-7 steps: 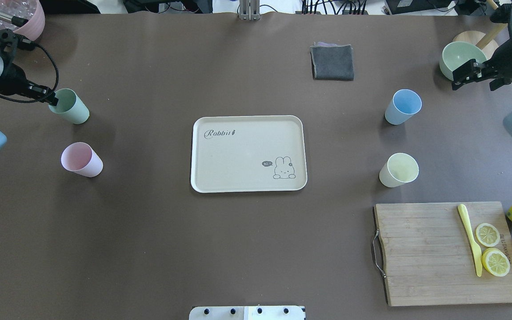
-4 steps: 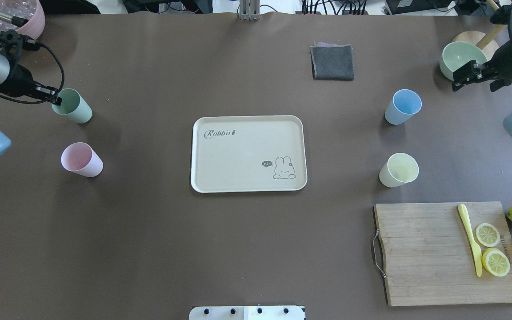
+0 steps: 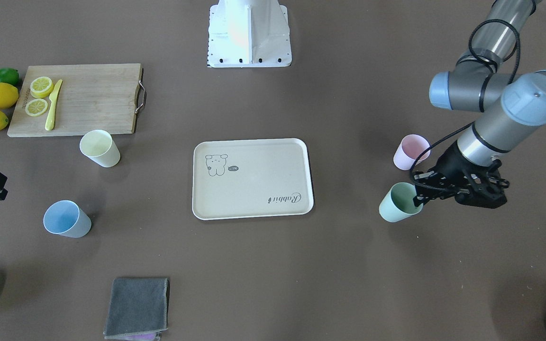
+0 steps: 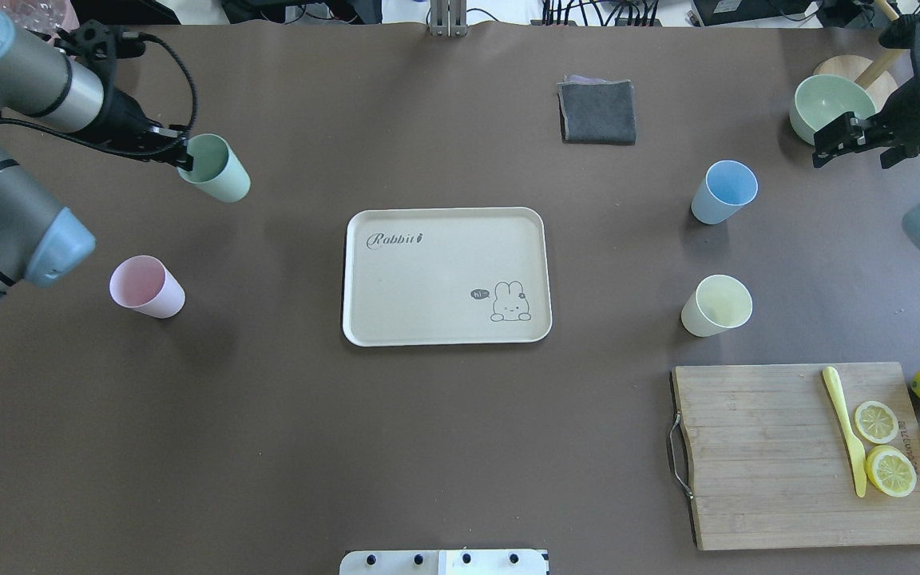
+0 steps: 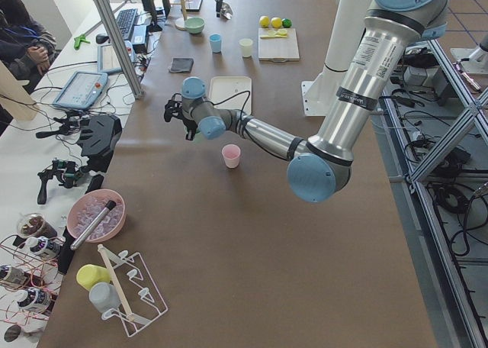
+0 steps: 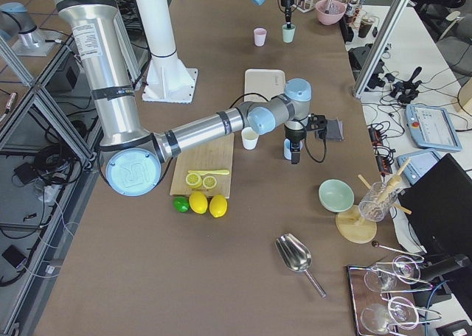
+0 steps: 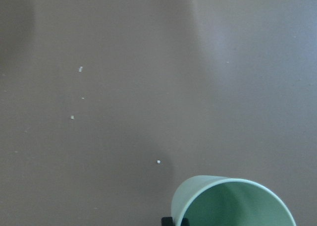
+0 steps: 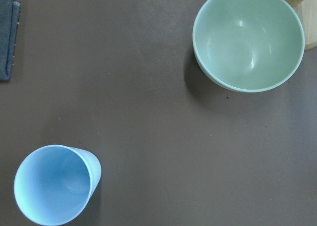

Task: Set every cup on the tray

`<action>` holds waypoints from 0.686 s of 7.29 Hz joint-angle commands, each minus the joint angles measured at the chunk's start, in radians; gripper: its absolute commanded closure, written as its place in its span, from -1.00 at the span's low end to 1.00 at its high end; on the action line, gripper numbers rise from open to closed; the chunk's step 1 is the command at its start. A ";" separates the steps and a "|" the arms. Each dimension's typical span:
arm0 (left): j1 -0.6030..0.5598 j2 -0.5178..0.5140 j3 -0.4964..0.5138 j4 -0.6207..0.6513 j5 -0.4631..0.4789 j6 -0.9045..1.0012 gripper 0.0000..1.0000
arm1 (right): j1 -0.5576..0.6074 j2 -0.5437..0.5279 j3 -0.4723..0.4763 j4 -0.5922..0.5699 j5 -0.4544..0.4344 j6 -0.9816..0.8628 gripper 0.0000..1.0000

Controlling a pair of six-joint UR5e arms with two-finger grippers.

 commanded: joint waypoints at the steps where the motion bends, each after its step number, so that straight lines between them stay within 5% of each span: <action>1: 0.128 -0.133 -0.010 0.108 0.094 -0.152 1.00 | -0.005 0.002 -0.028 0.030 0.000 0.000 -0.99; 5: 0.289 -0.218 -0.005 0.192 0.259 -0.224 1.00 | -0.034 0.011 -0.054 0.069 0.006 0.028 -0.99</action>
